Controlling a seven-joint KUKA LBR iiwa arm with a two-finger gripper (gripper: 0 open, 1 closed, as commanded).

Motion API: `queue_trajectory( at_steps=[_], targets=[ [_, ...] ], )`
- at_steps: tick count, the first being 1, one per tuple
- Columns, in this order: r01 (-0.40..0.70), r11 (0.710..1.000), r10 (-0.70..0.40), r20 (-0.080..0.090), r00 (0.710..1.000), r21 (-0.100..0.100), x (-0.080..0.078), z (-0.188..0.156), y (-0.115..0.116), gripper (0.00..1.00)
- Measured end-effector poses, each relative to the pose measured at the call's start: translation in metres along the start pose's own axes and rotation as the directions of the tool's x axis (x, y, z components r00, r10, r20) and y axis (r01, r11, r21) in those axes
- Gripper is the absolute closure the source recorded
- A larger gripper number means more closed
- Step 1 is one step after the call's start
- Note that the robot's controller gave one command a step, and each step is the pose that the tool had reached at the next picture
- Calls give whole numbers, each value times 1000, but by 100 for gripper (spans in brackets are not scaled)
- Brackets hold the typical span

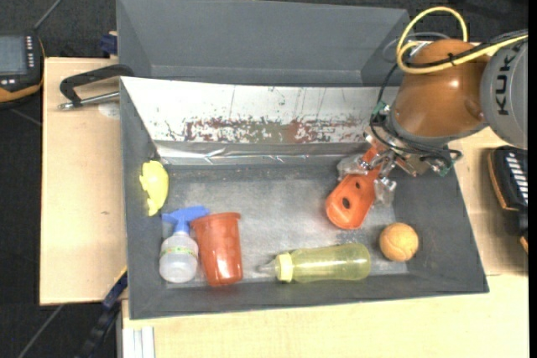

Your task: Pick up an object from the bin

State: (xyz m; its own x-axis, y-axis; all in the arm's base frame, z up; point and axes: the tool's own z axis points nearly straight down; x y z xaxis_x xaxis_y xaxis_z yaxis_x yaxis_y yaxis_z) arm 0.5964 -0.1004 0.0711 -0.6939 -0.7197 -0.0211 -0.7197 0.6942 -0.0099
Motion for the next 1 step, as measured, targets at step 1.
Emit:
queue_trajectory(
  at_steps=[1],
  targets=[
    [-17,1000,17,-1,1000,-3,1,-53,4,100]
  ],
)
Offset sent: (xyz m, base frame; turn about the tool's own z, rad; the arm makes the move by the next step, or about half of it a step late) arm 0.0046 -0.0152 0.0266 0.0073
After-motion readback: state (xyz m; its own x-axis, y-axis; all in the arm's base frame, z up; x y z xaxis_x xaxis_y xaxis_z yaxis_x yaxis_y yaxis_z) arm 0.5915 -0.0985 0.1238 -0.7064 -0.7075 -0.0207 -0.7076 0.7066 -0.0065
